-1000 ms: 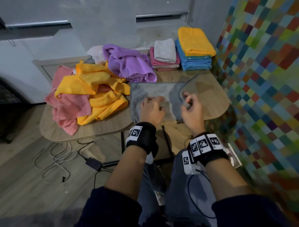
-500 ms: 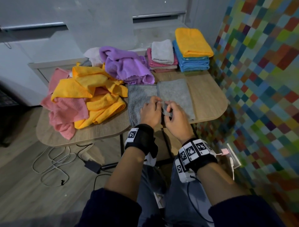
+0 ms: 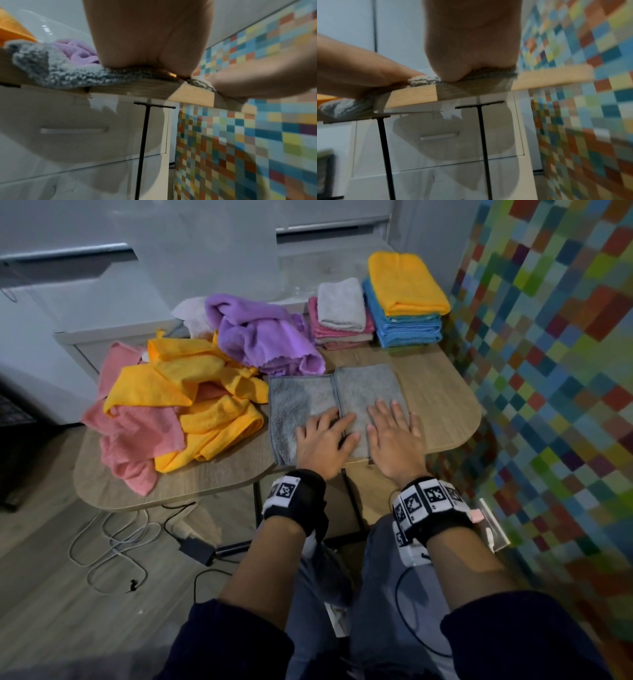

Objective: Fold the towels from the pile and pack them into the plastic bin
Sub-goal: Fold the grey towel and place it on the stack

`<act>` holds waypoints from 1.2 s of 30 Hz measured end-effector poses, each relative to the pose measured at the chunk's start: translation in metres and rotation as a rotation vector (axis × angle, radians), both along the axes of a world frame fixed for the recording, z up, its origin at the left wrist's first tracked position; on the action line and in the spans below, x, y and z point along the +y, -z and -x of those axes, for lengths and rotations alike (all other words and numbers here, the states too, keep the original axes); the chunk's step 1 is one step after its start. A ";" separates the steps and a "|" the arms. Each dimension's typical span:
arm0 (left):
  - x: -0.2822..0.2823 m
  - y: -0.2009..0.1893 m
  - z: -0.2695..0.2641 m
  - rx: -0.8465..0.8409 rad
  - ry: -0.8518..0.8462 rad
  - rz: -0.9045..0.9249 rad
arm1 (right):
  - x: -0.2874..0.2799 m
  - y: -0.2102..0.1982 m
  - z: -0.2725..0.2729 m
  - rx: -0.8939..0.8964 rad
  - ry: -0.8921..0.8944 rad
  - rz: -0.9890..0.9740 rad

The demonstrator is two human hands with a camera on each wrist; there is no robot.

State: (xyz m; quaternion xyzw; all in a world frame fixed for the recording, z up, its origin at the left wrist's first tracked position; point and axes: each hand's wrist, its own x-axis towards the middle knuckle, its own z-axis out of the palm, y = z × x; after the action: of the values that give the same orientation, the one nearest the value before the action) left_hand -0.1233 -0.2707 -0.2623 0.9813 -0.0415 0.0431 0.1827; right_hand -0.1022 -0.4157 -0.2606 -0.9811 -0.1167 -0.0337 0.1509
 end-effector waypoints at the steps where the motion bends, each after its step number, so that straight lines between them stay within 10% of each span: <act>1: -0.002 0.003 0.002 0.001 0.000 -0.051 | -0.003 0.001 -0.001 0.013 0.013 0.049; 14: -0.042 -0.012 -0.013 0.219 0.156 0.000 | -0.054 -0.020 -0.004 -0.073 0.562 -0.245; 23: -0.024 -0.003 -0.008 0.095 0.060 -0.069 | -0.044 -0.040 -0.010 0.145 0.567 -0.708; 30: 0.004 -0.016 -0.032 -0.098 -0.122 0.622 | 0.013 -0.066 0.010 -0.151 0.234 -0.834; 33: 0.021 -0.031 -0.040 0.011 -0.237 1.186 | 0.049 -0.059 0.020 -0.216 0.036 -0.785; 36: 0.039 -0.032 -0.046 0.170 -0.308 1.376 | 0.071 -0.040 0.026 -0.184 -0.114 -0.578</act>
State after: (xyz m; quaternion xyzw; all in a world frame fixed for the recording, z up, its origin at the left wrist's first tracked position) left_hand -0.0775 -0.2320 -0.2304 0.6379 0.1488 0.0082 0.7556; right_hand -0.1286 -0.3447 -0.2204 -0.8822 -0.1704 -0.1458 0.4140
